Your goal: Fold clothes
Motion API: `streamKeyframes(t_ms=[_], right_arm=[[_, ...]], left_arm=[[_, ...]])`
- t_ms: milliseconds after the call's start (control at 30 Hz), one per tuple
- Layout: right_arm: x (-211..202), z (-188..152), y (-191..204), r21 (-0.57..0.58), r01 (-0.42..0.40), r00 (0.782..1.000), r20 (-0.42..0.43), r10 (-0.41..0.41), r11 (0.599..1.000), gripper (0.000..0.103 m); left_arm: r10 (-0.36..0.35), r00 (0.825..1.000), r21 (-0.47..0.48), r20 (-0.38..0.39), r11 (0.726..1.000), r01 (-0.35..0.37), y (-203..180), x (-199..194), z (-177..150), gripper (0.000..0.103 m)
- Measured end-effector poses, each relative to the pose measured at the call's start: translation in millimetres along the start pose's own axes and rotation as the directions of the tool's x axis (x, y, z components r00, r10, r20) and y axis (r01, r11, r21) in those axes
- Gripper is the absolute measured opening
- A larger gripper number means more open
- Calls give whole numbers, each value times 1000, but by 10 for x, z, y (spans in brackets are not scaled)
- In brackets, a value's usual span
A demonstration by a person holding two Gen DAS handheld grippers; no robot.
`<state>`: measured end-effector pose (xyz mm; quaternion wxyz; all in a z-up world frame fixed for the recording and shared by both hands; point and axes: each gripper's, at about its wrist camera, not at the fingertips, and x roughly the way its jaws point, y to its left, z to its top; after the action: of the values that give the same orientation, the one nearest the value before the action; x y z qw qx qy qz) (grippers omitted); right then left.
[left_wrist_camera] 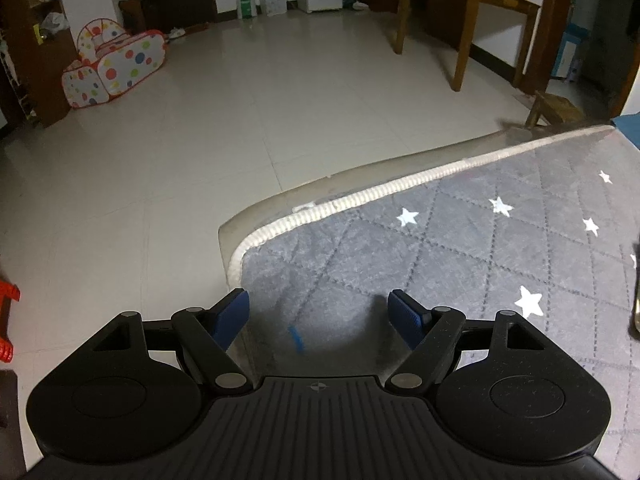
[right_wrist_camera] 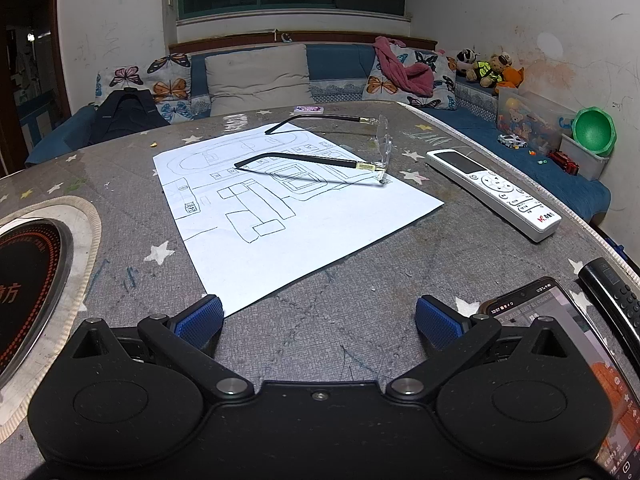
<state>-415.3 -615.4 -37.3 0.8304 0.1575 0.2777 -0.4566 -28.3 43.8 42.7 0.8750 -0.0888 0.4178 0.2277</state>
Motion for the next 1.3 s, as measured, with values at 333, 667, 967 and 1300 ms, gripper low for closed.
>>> streamKeyframes(t_ms=[333, 667, 967, 1300], right_arm=[[1, 0, -1, 0, 0, 1000, 0, 0, 1000, 103], [0, -1, 0, 0, 0, 1000, 0, 0, 1000, 103], [2, -1, 1, 0, 0, 1000, 0, 0, 1000, 103], [3, 0, 2, 0, 0, 1000, 0, 0, 1000, 103]], left_arm=[[-18, 1000, 22, 1, 1000, 18, -60, 42, -33, 78], [-43, 999, 51, 24, 998, 41, -89, -124, -49, 78], [-71, 993, 60, 92, 996, 66, 11, -475, -116, 78], [-103, 984, 84, 146, 992, 91, 79, -799, -137, 78]])
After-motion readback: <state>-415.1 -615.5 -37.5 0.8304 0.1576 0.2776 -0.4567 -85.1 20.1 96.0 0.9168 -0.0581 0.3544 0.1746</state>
